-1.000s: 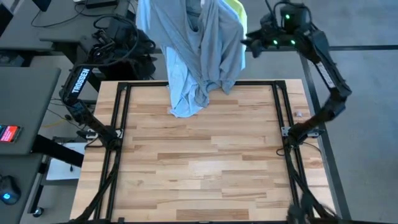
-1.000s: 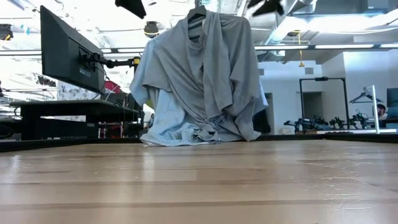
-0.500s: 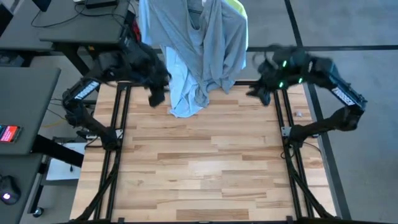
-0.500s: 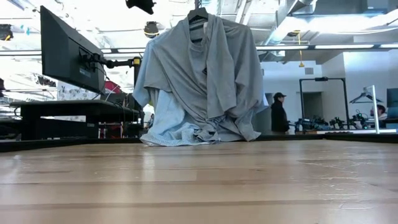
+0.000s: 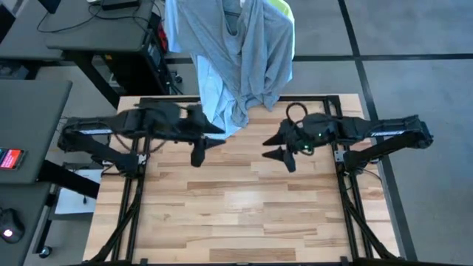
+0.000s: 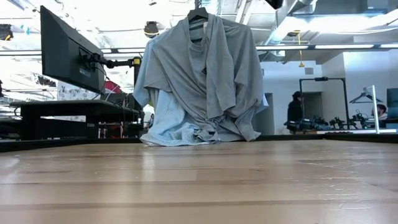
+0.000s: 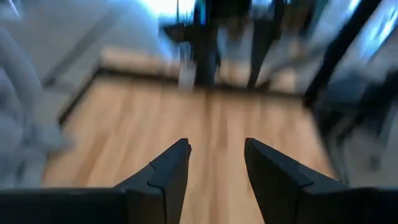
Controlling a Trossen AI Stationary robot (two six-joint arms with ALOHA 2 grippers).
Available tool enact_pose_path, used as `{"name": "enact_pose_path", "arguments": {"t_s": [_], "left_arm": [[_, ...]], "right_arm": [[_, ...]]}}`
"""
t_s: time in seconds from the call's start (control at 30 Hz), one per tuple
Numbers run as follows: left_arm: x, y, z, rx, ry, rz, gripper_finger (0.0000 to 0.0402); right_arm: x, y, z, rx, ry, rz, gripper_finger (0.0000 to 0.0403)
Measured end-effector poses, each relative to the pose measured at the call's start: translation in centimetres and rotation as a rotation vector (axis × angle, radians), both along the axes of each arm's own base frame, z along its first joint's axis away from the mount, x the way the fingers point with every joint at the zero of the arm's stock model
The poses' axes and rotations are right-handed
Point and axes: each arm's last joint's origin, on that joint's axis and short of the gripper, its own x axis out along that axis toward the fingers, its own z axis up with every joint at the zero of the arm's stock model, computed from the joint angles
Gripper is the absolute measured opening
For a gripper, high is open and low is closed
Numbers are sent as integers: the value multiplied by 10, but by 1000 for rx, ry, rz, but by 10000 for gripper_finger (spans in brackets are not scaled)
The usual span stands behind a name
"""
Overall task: Hang clothes
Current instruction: Unhang the gray shirt from the rack
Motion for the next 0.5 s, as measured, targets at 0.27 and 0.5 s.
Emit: {"name": "enact_pose_path", "arguments": {"t_s": [0.27, 0.5], "left_arm": [[-23, 3, -4, -168, -120, 159, 141], [-23, -1, -6, -128, -95, 134, 141]], "right_arm": [[5, -4, -2, 55, -2, -38, 202], [15, -4, -7, 52, 0, -37, 202]]}}
